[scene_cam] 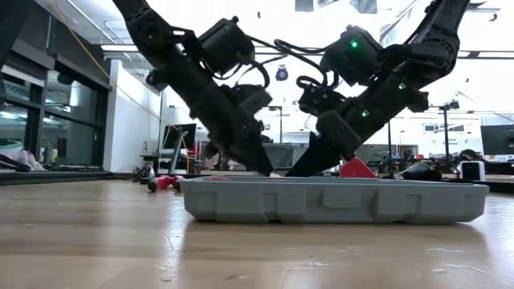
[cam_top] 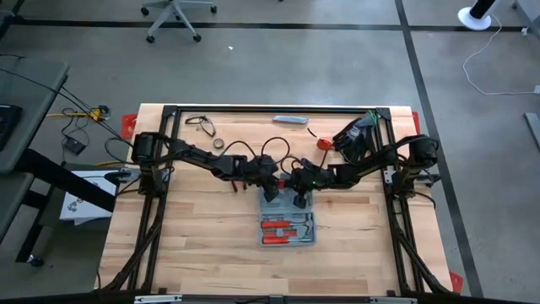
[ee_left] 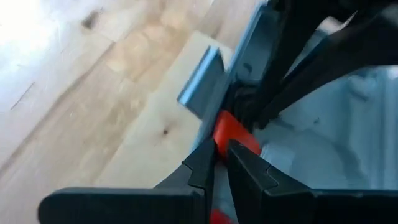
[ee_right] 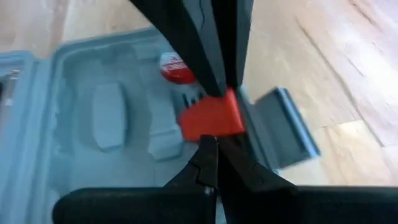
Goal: Prefit tool cases
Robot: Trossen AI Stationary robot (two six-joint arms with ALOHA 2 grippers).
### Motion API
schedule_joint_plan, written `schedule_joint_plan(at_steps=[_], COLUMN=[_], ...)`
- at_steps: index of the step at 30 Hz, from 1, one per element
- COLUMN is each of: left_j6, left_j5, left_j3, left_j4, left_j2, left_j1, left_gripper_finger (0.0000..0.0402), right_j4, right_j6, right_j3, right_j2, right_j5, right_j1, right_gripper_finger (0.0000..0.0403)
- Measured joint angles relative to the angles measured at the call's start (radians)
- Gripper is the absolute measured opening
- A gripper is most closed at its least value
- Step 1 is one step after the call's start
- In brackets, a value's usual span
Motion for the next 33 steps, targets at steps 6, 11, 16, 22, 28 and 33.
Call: schedule_joint_plan(at_steps=[6,11,16,22,28,33], left_j6=[0.0,0.0,-0.004,-0.023,-0.007,0.026], left_j5=[0.017,0.025,0.045,0.069,0.067,0.064], left_j3=[0.0,0.0,0.0,0.003,-0.002,-0.005], left_j4=[-0.01,-0.014,0.013,0.076,0.063,0.039], left_j2=[0.009,0.011,0.037,0.086,0.055,-0.016], left_j1=[0.0,-0.001,-0.002,-0.002,-0.007,-0.011], left_gripper_finger=[0.0032,0.0032,0.0032,0.0032,0.0032,0.0032], right_j4=[0.001,-0.022,-0.083,-0.19,-0.214,-0.207], right_j6=[0.0,-0.007,-0.015,-0.057,-0.014,-0.025], right_j3=[0.0,-0.002,0.028,0.109,0.106,0.091], right_j2=[-0.006,-0.045,-0.049,-0.033,-0.012,-0.04], right_j5=[-0.016,0.008,0.014,0.016,0.013,0.014], right_j1=[0.002,0.003,-0.012,-0.016,-0.037,-0.025], right_gripper_finger=[0.0,0.0,0.0,0.0,0.0,0.0])
